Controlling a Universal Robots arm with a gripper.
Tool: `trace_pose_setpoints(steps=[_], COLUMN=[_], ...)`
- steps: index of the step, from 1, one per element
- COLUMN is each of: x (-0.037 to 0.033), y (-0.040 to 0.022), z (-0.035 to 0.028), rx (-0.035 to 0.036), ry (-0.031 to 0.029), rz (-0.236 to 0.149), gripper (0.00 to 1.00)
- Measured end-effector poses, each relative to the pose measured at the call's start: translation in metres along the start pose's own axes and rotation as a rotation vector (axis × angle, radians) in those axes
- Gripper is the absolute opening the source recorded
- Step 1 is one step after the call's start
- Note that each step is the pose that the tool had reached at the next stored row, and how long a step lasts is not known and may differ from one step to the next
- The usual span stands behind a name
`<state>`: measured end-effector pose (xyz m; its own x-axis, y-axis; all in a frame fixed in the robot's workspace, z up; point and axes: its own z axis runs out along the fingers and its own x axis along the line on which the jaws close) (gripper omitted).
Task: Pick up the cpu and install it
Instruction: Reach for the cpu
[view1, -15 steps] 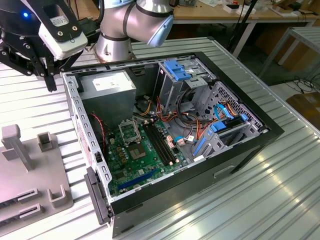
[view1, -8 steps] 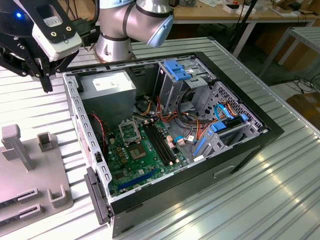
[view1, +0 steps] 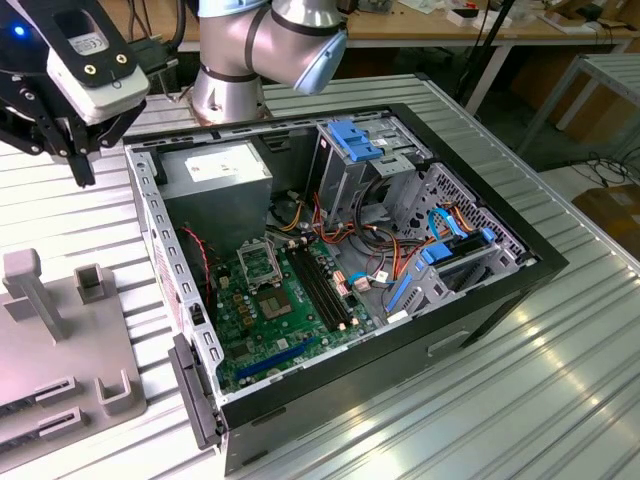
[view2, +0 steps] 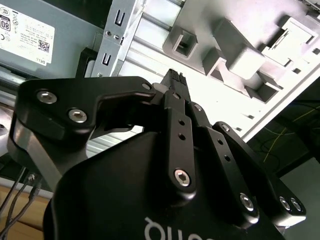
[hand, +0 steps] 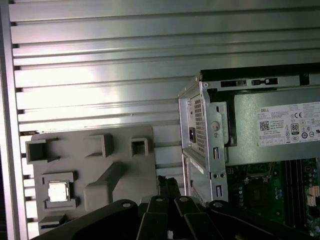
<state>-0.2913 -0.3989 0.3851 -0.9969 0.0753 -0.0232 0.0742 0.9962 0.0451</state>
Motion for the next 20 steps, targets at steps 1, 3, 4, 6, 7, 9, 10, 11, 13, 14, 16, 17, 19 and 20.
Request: trace_pose_setpoints(steps=[1, 3, 4, 6, 7, 9, 10, 11, 13, 14, 16, 17, 19, 20], x=[0.001, 0.0034, 0.0043, 0.0076, 0.0093, 0.0121, 0.0135, 0.0147, 0.0174, 0.0186, 0.021, 0.0225, 0.0253, 0.0261], y=[-0.0001, -0.0003, -0.0003, -0.0006, -0.0007, -0.0009, -0.001, -0.0011, -0.0013, -0.0014, -0.0017, -0.0019, -0.0023, -0.0024], z=[0.0, 0.0, 0.0, 0.0, 0.0, 0.0, 0.0, 0.0, 0.0001, 0.0001, 0.0002, 0.0003, 0.0004, 0.0004], rx=[0.0, 0.0, 0.0, 0.0, 0.0, 0.0, 0.0, 0.0, 0.0001, 0.0, 0.0, -0.0001, 0.0, -0.0001], ry=[0.0, 0.0, 0.0, -0.0001, 0.0, 0.0, 0.0, 0.0, 0.0001, 0.0, 0.0, 0.0, 0.0, -0.0001], rz=[0.0, 0.0, 0.0, 0.0, 0.0, 0.0, 0.0, 0.0, 0.0, 0.0, 0.0, 0.0, 0.0, 0.0], gripper=[0.11, 0.11, 0.11, 0.11, 0.11, 0.11, 0.11, 0.11, 0.11, 0.11, 0.11, 0.11, 0.11, 0.11])
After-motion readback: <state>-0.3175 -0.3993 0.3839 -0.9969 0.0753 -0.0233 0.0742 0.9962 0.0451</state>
